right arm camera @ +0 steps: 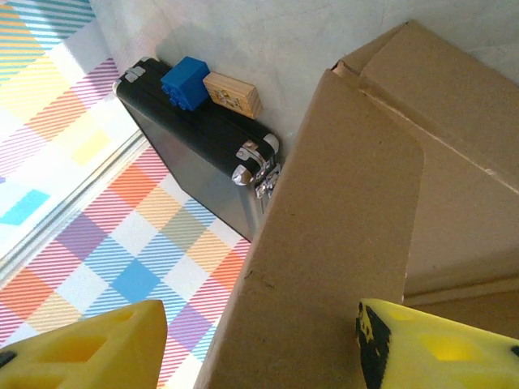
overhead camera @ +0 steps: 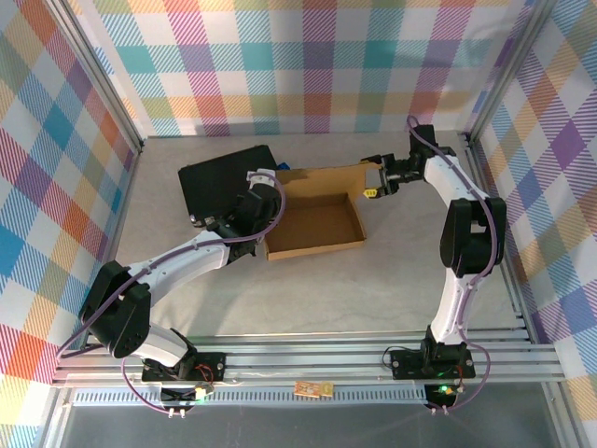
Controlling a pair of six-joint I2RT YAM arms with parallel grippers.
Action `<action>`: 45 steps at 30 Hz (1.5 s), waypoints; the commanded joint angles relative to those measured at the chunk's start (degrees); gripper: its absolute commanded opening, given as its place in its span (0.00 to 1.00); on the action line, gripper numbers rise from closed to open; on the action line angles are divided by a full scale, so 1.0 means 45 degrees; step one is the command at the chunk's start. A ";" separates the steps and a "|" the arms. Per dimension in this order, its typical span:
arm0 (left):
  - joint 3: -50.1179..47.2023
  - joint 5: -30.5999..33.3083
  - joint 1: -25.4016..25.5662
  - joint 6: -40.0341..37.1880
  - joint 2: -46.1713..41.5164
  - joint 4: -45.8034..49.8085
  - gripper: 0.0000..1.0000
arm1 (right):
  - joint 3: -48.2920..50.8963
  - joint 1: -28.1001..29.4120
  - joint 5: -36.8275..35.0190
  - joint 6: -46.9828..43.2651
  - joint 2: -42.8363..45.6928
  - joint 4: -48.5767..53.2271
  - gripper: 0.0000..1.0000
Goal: Fold the paper box
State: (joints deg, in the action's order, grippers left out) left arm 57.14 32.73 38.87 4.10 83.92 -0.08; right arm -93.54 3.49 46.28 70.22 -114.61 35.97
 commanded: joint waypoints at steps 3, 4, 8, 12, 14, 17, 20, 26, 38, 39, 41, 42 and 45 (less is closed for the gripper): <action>-0.0185 -0.0577 0.0187 0.0320 -0.0148 -0.1126 0.00 | 0.0549 0.0308 0.0817 0.1209 0.0830 -0.0651 0.67; -0.0249 -0.0603 0.0182 0.0308 -0.0200 -0.1145 0.00 | 0.0552 0.0201 0.0828 0.1231 0.0920 -0.0630 0.68; -0.0686 -0.0828 0.0174 0.0039 -0.0516 -0.1282 0.00 | 0.0304 -0.0511 0.0957 0.0818 0.1035 -0.0111 0.69; -0.1136 -0.0848 0.0147 -0.0216 -0.0981 -0.1031 0.00 | -0.0074 -0.1460 0.0977 -0.0348 0.1158 0.1033 0.72; -0.1389 -0.0885 0.0078 -0.0280 -0.1246 -0.0912 0.00 | -0.0128 -0.1937 0.1024 -0.0780 0.1321 0.1326 0.75; -0.1749 -0.1027 -0.0015 -0.0332 -0.1629 -0.0866 0.00 | -0.0138 -0.2480 0.1153 -0.1188 0.1439 0.1601 0.77; -0.1993 -0.1424 -0.0025 -0.0468 -0.1920 -0.0994 0.00 | -0.0205 -0.2600 0.1414 -0.1112 0.1129 0.1285 0.75; -0.2035 -0.1741 -0.0059 -0.0686 -0.2057 -0.0922 0.00 | -0.1858 -0.2450 0.1869 -0.1342 -0.0790 0.1201 0.62; -0.1980 -0.1629 -0.0123 -0.0516 -0.1854 -0.0981 0.00 | -0.0440 -0.1115 0.2169 -0.1390 -0.0142 0.1384 0.63; -0.1976 -0.1639 -0.0123 -0.0499 -0.1818 -0.0988 0.00 | -0.0248 -0.1098 0.2250 -0.1308 -0.0001 0.1341 0.63; -0.1913 -0.1667 -0.0123 -0.0471 -0.1731 -0.1009 0.00 | -0.0077 -0.1049 0.2302 -0.1212 0.0215 0.1323 0.63; -0.1876 -0.1702 -0.0128 -0.0470 -0.1672 -0.0999 0.00 | -0.0018 -0.1056 0.2276 -0.1151 0.0351 0.1330 0.63; -0.1729 -0.1801 -0.0123 -0.0494 -0.1509 -0.1039 0.00 | 0.0221 -0.0979 0.2339 -0.0794 0.0657 0.1102 0.63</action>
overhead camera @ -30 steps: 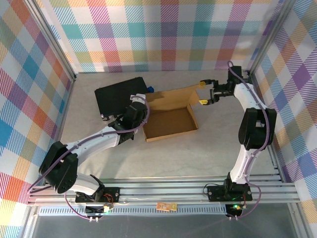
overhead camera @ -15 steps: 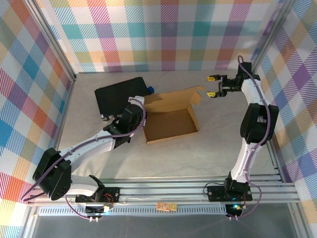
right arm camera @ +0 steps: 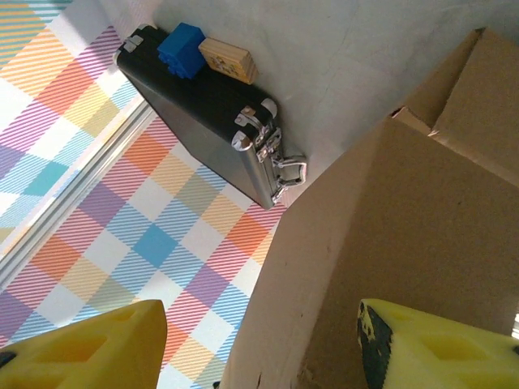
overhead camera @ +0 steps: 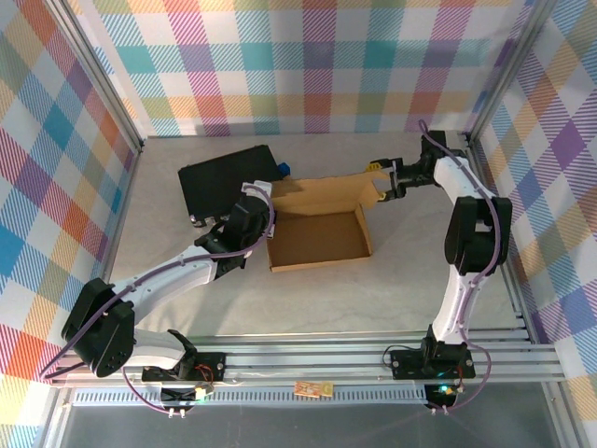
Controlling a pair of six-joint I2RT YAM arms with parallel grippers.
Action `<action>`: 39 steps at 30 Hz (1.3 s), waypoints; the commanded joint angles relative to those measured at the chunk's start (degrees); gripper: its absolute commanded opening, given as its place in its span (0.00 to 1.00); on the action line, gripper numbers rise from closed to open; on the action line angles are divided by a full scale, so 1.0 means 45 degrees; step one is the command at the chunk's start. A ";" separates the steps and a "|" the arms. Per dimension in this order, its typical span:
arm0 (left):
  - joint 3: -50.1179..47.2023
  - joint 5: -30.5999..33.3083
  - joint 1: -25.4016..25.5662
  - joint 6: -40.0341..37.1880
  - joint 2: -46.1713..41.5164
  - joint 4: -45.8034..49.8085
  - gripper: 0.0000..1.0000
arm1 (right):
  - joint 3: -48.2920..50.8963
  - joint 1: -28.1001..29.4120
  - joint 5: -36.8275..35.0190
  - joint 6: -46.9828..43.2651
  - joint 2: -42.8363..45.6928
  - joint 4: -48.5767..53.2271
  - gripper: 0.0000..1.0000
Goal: Fold the paper box
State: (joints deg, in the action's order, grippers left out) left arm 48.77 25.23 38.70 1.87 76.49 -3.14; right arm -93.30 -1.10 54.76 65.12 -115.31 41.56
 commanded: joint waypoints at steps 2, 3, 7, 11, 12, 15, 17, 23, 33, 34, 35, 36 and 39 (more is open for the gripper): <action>0.0224 -0.0178 -0.0085 0.0011 0.0256 -0.0411 0.00 | 0.0361 0.0189 0.0621 0.0577 0.0858 -0.0307 0.63; 0.0265 -0.0197 -0.0084 0.0017 0.0320 -0.0416 0.00 | 0.0510 0.0274 0.0724 0.0719 0.0894 -0.0455 0.62; 0.0445 -0.0228 -0.0089 0.0030 0.0522 -0.0493 0.00 | 0.1358 0.0505 0.0821 0.1201 0.1293 -0.0876 0.62; 0.0509 -0.0005 -0.0086 0.0101 0.0625 -0.0552 0.00 | 0.1984 0.0502 0.0771 0.1078 0.1820 -0.0469 0.63; 0.0485 0.0015 -0.0085 0.0141 0.0638 -0.0602 0.00 | 0.2132 0.0503 0.0717 0.1065 0.1960 -0.0383 0.63; 0.0470 -0.0060 -0.0084 0.0264 0.0673 -0.0710 0.00 | 0.2687 0.0563 0.0778 0.1457 0.2243 -0.0790 0.62; 0.0489 -0.0080 -0.0085 0.0324 0.0744 -0.0767 0.00 | 0.2833 0.0606 0.0836 0.1611 0.2276 -0.0837 0.62; 0.0702 -0.0100 -0.0084 0.0442 0.0922 -0.0904 0.00 | 0.3274 0.0645 0.1201 0.1956 0.2504 -0.0709 0.65; 0.0563 -0.0119 0.0047 0.0910 0.1079 -0.1290 0.00 | 0.4252 0.1014 0.1453 0.3637 0.2617 -0.1846 0.71; 0.0538 -0.0109 0.0063 0.0949 0.1098 -0.1331 0.00 | 0.4230 0.1077 0.1468 0.3714 0.2567 -0.1759 0.72; 0.0530 -0.0083 0.0072 0.1004 0.1099 -0.1353 0.00 | 0.4212 0.1123 0.1500 0.3790 0.2543 -0.1774 0.72; 0.0511 -0.0062 0.0101 0.1063 0.1108 -0.1371 0.00 | 0.4190 0.1162 0.1501 0.3877 0.2523 -0.1804 0.72; 0.0459 -0.0003 0.0129 0.1194 0.1100 -0.1433 0.00 | 0.4170 0.1297 0.1481 0.4200 0.2463 -0.1956 0.72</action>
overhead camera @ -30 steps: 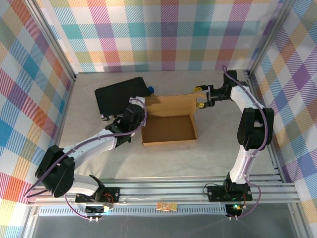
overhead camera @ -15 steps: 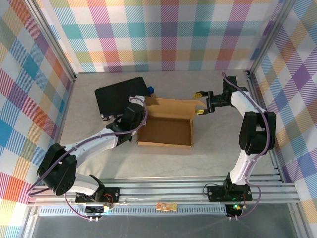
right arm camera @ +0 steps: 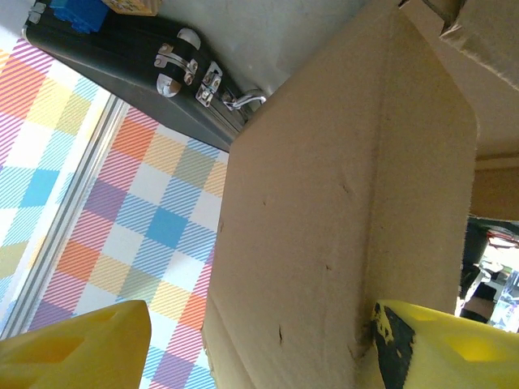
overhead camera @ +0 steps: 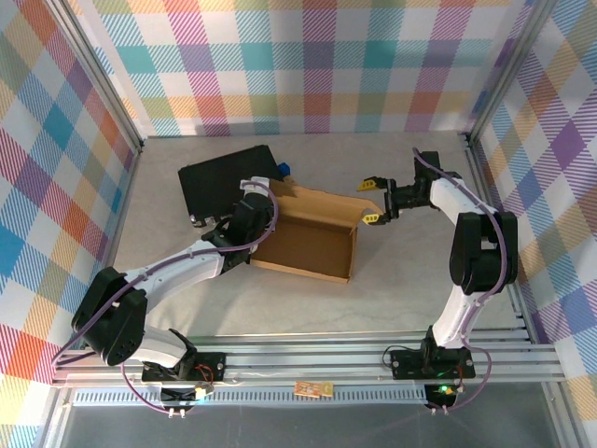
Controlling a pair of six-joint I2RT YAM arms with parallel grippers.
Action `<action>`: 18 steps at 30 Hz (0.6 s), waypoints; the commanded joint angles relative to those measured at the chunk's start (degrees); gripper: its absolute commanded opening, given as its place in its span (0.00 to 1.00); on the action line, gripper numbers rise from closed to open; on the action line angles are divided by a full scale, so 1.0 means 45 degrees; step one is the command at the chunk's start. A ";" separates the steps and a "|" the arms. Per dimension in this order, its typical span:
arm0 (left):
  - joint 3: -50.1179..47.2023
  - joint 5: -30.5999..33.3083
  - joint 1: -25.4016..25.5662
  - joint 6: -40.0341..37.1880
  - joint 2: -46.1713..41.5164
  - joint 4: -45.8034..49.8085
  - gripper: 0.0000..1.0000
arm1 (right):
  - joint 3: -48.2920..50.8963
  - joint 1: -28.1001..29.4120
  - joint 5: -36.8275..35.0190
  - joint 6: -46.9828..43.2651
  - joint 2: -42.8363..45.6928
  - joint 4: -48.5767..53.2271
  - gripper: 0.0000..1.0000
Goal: Fold the paper box
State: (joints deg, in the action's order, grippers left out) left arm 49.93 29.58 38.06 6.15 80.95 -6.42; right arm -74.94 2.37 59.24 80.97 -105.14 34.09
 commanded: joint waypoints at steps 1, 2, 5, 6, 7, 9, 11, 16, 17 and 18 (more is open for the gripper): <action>0.0178 -0.0969 0.0272 0.0287 0.0098 -0.0703 0.00 | 0.0068 0.0554 0.0481 0.0765 0.0201 -0.0369 0.72; 0.0163 -0.0954 0.0272 0.0321 0.0079 -0.0703 0.00 | 0.0007 0.0586 0.0445 0.0742 0.0177 -0.0289 0.72; 0.0118 -0.0863 0.0271 0.0409 0.0059 -0.0704 0.00 | 0.0012 0.0591 0.0391 0.0560 0.0191 0.0070 0.72; 0.0114 -0.0787 0.0272 0.0427 0.0040 -0.0686 0.00 | -0.0042 0.0576 0.0412 0.0335 0.0182 0.0350 0.72; 0.0105 -0.0683 0.0272 0.0477 0.0033 -0.0647 0.00 | -0.0167 0.0520 0.0308 -0.0113 0.0167 0.0894 0.71; 0.0092 -0.0474 0.0274 0.0522 0.0020 -0.0573 0.00 | -0.0315 0.0392 0.0041 -0.1030 0.0218 0.1966 0.72; 0.0056 -0.0331 0.0272 0.0547 0.0000 -0.0577 0.00 | -0.0016 0.0215 -0.0062 -0.1464 0.0381 0.2328 0.72; -0.0061 -0.0323 0.0252 0.0546 0.0001 -0.0628 0.00 | 0.0869 -0.0125 -0.0146 -0.1670 0.0817 0.2271 0.73; -0.0046 -0.0356 0.0252 0.0547 0.0034 -0.0606 0.00 | 0.0857 -0.0124 -0.0144 -0.1677 0.0857 0.2277 0.73; -0.0050 -0.0325 0.0243 0.0539 0.0047 -0.0606 0.00 | 0.0866 -0.0128 -0.0107 -0.1684 0.0881 0.2306 0.73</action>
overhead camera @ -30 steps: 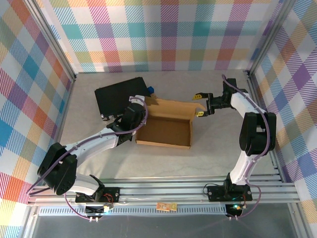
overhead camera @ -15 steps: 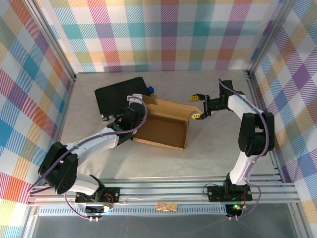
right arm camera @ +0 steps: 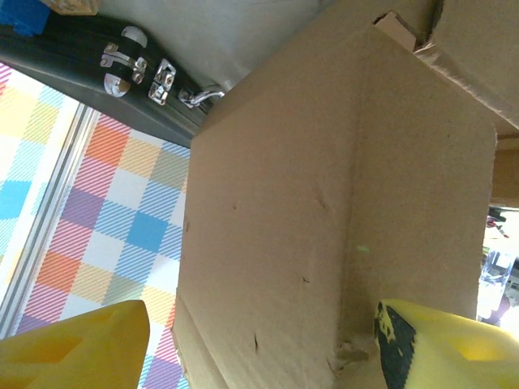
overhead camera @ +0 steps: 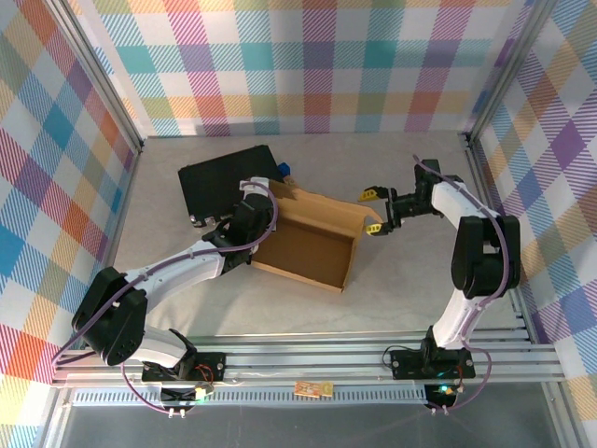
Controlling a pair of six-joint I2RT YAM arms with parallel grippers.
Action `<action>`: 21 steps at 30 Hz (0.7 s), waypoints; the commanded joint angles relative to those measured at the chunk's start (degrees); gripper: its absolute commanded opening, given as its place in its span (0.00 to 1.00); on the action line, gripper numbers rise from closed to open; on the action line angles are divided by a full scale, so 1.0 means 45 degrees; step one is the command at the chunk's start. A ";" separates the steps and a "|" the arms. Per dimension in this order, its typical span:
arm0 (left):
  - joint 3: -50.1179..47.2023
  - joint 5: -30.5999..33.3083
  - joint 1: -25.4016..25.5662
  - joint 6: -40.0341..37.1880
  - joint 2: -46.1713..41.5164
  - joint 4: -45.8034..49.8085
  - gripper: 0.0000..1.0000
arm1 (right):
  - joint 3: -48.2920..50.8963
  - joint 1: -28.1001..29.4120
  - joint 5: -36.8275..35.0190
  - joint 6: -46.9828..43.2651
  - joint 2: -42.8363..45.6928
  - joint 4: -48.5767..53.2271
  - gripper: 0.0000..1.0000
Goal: Fold the paper box
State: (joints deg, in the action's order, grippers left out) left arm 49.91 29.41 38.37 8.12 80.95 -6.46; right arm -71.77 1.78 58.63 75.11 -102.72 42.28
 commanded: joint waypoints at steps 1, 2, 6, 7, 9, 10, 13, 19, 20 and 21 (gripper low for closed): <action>-0.0028 -0.0291 0.0165 0.0110 0.0062 -0.0596 0.00 | 0.0166 -0.0038 0.0061 -0.0428 0.0383 0.0534 0.74; -0.0018 -0.0304 0.0160 0.0104 0.0078 -0.0596 0.00 | 0.0166 -0.0080 0.0058 -0.0553 0.0417 0.0670 0.74; 0.0075 -0.0363 0.0107 0.0083 0.0141 -0.0596 0.00 | 0.0330 -0.0346 -0.0128 -0.0997 0.0702 0.1200 0.74; 0.0073 -0.0363 0.0104 0.0090 0.0147 -0.0586 0.00 | 0.0440 -0.0353 -0.0153 -0.1000 0.0796 0.1209 0.74; 0.0110 -0.0366 0.0088 0.0095 0.0166 -0.0557 0.00 | 0.0723 -0.0350 -0.0168 -0.0940 0.0994 0.1209 0.75; 0.0104 -0.0378 0.0085 0.0109 0.0166 -0.0557 0.00 | 0.0858 -0.0347 -0.0135 -0.0899 0.1123 0.1181 0.75; 0.0137 -0.0422 0.0067 0.0139 0.0225 -0.0580 0.00 | 0.1354 -0.0345 -0.0080 -0.0680 0.1539 0.0989 0.77; 0.0210 -0.0634 0.0070 0.0339 0.0460 -0.0712 0.00 | 0.1608 -0.0046 0.0020 0.0232 0.1573 0.0043 0.76; 0.0222 -0.0656 0.0070 0.0373 0.0486 -0.0732 0.00 | 0.1578 0.0060 0.0030 0.0472 0.1479 -0.0214 0.75; 0.0237 -0.0704 0.0087 0.0393 0.0505 -0.0752 0.00 | 0.1532 0.0192 0.0037 0.0777 0.1381 -0.0543 0.75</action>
State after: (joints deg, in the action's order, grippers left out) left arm 49.93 26.98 38.39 8.82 82.85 -7.60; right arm -64.79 1.23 57.93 74.74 -96.31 43.07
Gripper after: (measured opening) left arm 0.041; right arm 0.749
